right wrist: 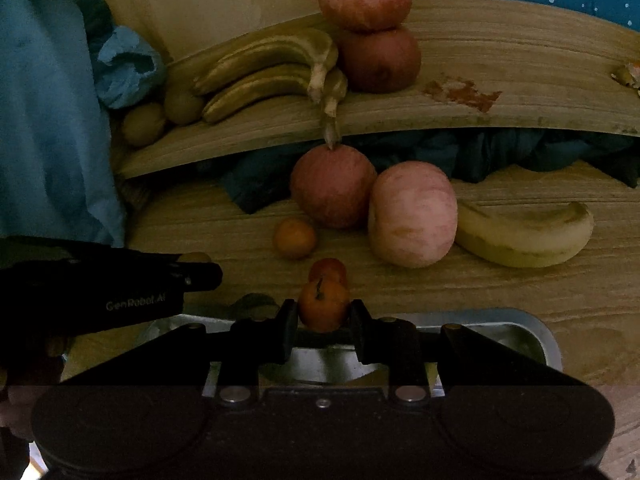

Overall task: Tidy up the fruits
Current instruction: 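Carry the kiwi over the tray with the left tool while the right tool carries the tangerine, then open the left tool to drop the kiwi while the right tool releases the tangerine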

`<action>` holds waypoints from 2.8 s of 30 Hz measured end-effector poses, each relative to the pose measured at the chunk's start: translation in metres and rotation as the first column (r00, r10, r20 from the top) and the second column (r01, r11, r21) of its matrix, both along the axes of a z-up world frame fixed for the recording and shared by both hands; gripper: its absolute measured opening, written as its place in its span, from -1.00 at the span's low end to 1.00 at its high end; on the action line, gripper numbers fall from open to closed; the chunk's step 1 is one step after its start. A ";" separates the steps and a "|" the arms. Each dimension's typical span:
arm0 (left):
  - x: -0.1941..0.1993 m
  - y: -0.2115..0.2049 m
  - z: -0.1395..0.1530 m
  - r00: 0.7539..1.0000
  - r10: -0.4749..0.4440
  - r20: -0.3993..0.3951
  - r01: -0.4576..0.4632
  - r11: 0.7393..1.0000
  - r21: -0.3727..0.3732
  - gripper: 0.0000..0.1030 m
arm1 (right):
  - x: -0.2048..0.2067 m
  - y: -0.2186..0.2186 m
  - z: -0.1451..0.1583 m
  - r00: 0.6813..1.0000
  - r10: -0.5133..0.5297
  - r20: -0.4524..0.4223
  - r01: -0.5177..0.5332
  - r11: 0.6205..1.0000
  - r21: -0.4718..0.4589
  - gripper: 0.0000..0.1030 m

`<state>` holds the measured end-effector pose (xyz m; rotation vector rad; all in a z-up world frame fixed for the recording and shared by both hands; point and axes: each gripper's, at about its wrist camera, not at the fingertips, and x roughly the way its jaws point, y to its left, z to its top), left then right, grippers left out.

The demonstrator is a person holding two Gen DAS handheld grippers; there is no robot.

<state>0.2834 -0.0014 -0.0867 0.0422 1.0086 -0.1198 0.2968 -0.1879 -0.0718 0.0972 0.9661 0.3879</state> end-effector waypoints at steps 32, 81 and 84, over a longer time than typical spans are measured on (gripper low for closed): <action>-0.055 -0.013 0.000 0.999 0.034 -0.032 -0.034 0.999 -0.005 -0.41 | -0.041 -0.022 0.008 0.998 0.055 0.014 -0.055 0.998 -0.004 -0.42; -0.085 -0.027 -0.012 0.980 -0.093 -0.177 0.083 0.995 -0.062 -0.41 | -0.070 -0.021 -0.008 0.951 0.272 -0.146 -0.278 0.960 -0.020 -0.41; -0.084 -0.027 -0.013 0.978 -0.098 -0.182 0.088 0.994 -0.063 -0.41 | -0.070 -0.021 -0.008 0.947 0.280 -0.156 -0.286 0.958 -0.020 -0.41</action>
